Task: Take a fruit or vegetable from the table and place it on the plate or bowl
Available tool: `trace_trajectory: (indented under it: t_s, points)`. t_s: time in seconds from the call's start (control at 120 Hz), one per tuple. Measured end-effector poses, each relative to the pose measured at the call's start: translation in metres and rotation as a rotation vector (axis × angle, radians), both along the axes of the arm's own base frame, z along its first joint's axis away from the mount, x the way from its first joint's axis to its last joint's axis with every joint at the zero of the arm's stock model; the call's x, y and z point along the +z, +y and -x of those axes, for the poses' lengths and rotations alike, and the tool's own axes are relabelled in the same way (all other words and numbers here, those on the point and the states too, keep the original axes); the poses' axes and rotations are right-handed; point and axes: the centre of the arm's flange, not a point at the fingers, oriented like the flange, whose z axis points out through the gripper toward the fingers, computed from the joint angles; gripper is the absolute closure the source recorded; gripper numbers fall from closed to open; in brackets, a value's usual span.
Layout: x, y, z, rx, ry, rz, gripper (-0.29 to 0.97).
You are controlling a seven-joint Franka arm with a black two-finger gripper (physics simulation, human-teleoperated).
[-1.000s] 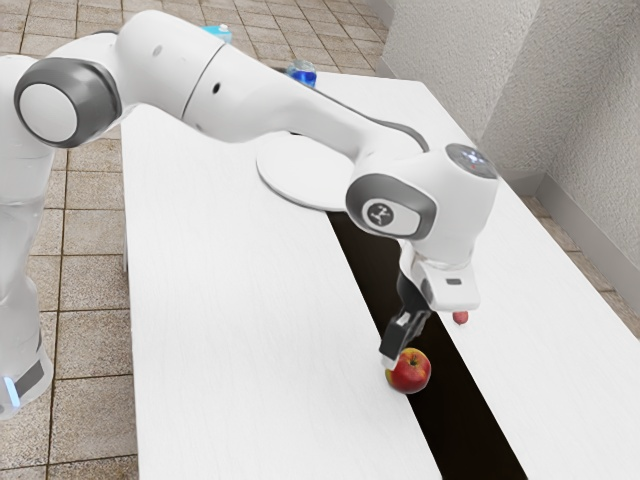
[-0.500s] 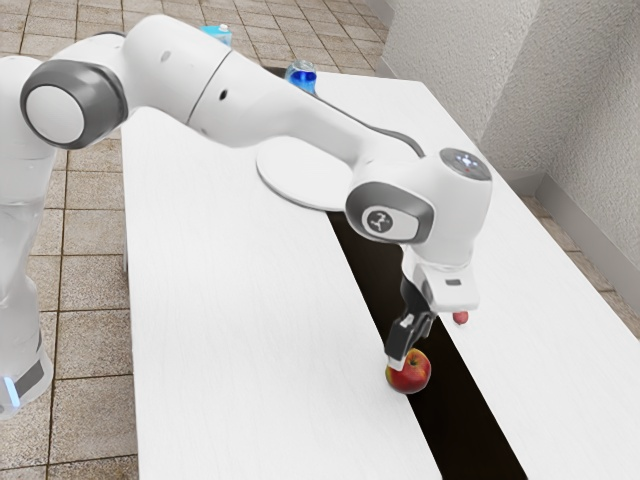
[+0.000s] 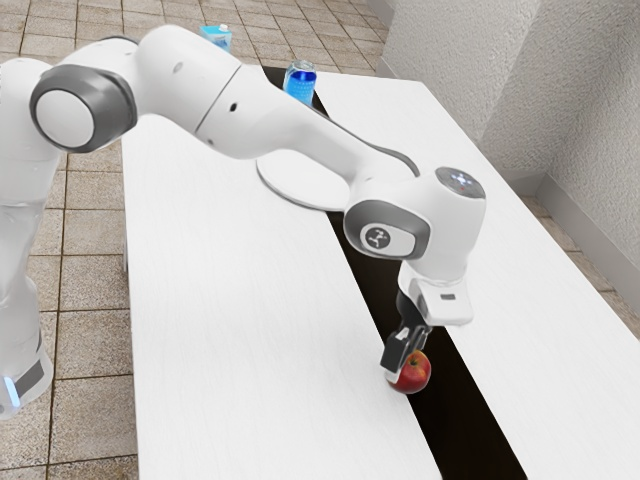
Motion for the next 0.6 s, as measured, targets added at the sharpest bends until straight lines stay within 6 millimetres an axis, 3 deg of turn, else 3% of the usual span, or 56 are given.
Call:
trace_trajectory:
  t_s: [0.308, 0.458, 0.6]
  points:
    - [-0.024, 0.004, -0.011, 0.006, 0.004, 0.01, 0.01]
    - [-0.03, 0.005, -0.013, 0.005, 0.006, 0.008, 0.22]
    - [-0.028, 0.004, -0.014, 0.004, -0.005, 0.005, 0.3]
